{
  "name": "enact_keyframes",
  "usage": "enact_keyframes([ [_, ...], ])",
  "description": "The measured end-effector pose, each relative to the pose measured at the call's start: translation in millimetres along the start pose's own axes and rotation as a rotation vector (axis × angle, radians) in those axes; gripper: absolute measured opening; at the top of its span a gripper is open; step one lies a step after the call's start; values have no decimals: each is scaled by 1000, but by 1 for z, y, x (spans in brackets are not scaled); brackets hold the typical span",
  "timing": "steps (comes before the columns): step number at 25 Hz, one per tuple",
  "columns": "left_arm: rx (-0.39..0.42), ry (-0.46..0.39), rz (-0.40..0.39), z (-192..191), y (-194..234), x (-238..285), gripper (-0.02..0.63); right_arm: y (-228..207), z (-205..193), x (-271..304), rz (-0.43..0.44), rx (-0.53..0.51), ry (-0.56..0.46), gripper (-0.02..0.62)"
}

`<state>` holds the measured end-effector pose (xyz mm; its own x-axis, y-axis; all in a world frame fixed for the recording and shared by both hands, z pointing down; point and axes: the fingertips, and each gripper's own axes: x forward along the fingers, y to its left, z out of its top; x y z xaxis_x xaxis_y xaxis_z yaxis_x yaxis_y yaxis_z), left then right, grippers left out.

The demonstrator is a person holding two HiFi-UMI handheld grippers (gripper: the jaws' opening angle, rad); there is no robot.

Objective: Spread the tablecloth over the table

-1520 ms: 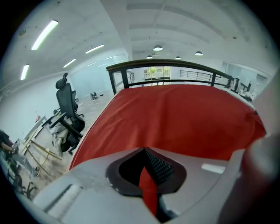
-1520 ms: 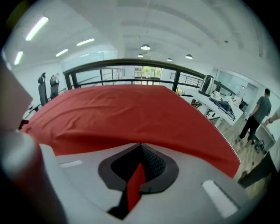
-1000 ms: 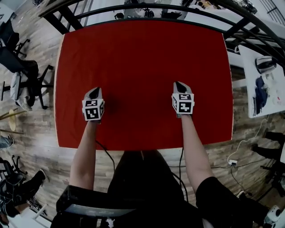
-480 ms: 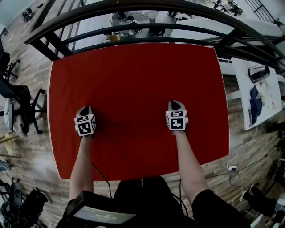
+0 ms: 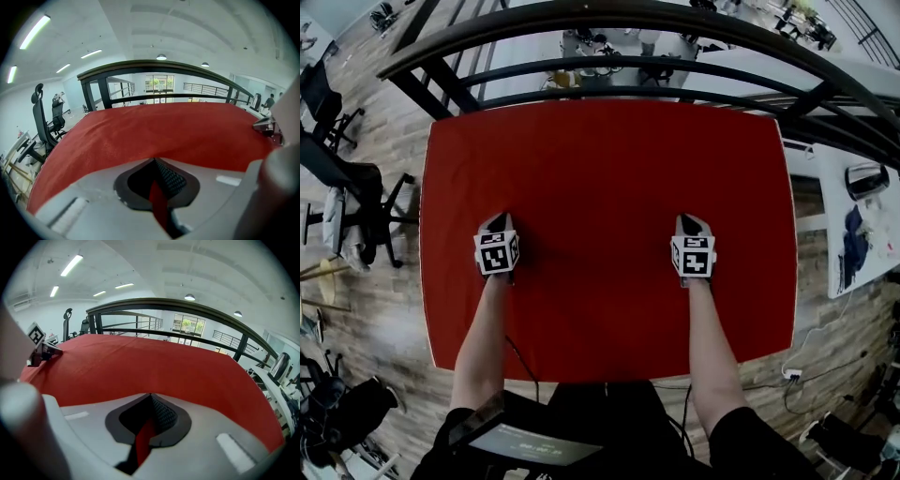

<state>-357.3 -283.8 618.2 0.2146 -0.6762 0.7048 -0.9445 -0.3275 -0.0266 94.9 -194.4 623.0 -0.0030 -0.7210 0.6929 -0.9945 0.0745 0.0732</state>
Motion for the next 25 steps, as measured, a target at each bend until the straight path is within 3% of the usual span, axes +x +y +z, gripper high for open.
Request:
enact_keyframes([
  [25, 61, -21, 30, 17, -3, 7, 5, -6, 12, 5, -21, -10, -11, 11],
])
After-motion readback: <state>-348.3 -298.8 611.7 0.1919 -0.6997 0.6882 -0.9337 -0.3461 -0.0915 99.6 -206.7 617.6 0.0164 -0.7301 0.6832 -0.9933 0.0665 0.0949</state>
